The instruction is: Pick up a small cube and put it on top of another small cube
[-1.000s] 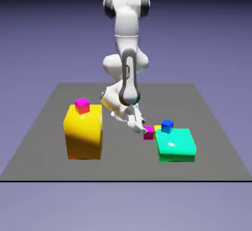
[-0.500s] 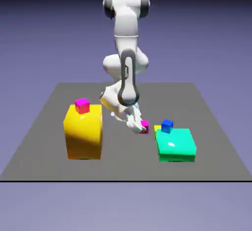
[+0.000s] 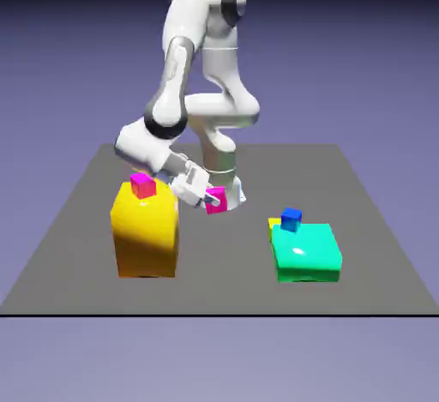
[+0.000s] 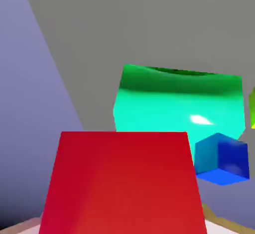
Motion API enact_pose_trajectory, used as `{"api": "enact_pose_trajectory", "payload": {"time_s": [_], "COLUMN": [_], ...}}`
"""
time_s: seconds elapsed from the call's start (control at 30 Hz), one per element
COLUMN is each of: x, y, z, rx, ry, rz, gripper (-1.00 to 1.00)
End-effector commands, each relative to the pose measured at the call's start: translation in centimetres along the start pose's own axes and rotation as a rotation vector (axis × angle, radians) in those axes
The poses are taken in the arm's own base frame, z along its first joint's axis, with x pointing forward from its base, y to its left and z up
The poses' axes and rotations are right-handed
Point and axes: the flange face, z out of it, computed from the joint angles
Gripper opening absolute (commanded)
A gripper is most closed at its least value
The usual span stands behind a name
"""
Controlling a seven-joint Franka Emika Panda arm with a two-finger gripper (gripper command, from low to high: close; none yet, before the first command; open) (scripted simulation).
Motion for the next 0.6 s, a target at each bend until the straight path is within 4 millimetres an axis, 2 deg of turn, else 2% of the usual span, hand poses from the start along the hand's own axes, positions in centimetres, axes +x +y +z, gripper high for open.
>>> {"api": "enact_pose_trajectory", "payload": {"time_s": [0.0, 0.1, 0.23, 0.27, 0.3, 0.43, 0.47, 0.5, 0.53, 0.57], "x": [-0.1, 0.2, 2.2, 3.5, 3.5, 5.6, 5.7, 5.7, 5.7, 5.1], "y": [-0.1, 0.6, 3.1, 3.0, 3.0, 1.7, 1.6, 1.6, 1.6, 1.9], "z": [-2.4, -9.6, -18.9, -19.3, -19.3, -13.6, -13.3, -13.3, -13.3, -14.7], "rx": [0.009, 0.044, 0.105, 0.113, 0.113, 0.113, 0.113, 0.113, 0.113, 0.113], "ry": [0.012, 0.053, 0.129, 0.155, 0.155, 0.155, 0.155, 0.155, 0.155, 0.154], "rz": [0.009, 0.053, 0.162, 0.193, 0.193, 0.193, 0.193, 0.193, 0.193, 0.192], "gripper": [-1.00, -1.00, -1.00, -1.00, -1.00, -1.00, -1.00, 1.00, 1.00, 1.00]}}
